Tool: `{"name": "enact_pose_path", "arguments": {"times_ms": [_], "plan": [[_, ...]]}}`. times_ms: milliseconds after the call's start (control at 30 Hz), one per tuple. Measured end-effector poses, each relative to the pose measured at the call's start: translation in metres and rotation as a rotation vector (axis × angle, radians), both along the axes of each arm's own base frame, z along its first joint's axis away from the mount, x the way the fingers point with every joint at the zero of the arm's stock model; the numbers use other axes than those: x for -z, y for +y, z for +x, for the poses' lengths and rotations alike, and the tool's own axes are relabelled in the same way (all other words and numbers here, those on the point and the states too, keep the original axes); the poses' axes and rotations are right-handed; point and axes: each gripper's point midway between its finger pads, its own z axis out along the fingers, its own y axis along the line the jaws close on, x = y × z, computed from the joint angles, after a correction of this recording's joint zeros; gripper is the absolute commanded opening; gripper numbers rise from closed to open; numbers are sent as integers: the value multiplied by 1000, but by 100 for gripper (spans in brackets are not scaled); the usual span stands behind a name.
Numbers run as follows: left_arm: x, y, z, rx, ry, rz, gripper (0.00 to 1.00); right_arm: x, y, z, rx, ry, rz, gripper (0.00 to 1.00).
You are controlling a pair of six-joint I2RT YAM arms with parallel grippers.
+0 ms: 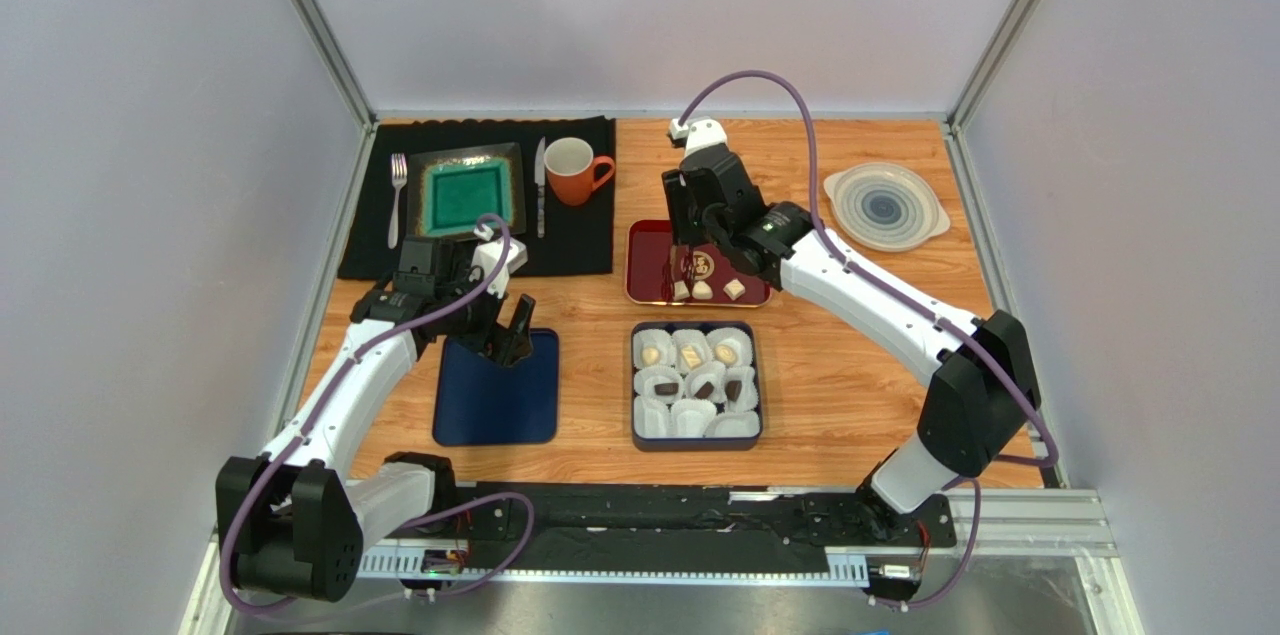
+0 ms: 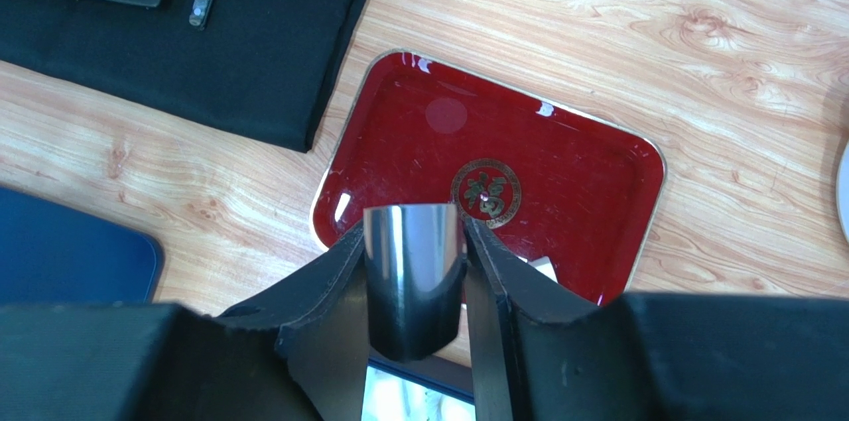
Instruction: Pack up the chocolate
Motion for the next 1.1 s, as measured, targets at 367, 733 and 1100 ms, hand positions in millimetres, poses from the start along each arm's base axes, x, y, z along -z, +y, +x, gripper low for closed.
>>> {"name": "enact_pose_path", "arguments": {"times_ms": [367, 733, 1100], "plan": [[0, 0, 0, 0, 0, 0, 99, 0, 0, 2, 18, -4, 16, 19], [0, 0, 0, -1, 0, 0, 99, -19, 11, 9, -6, -3, 34, 13], [0, 1, 1, -5, 0, 1, 99, -69, 23, 7, -57, -67, 110, 12]]}}
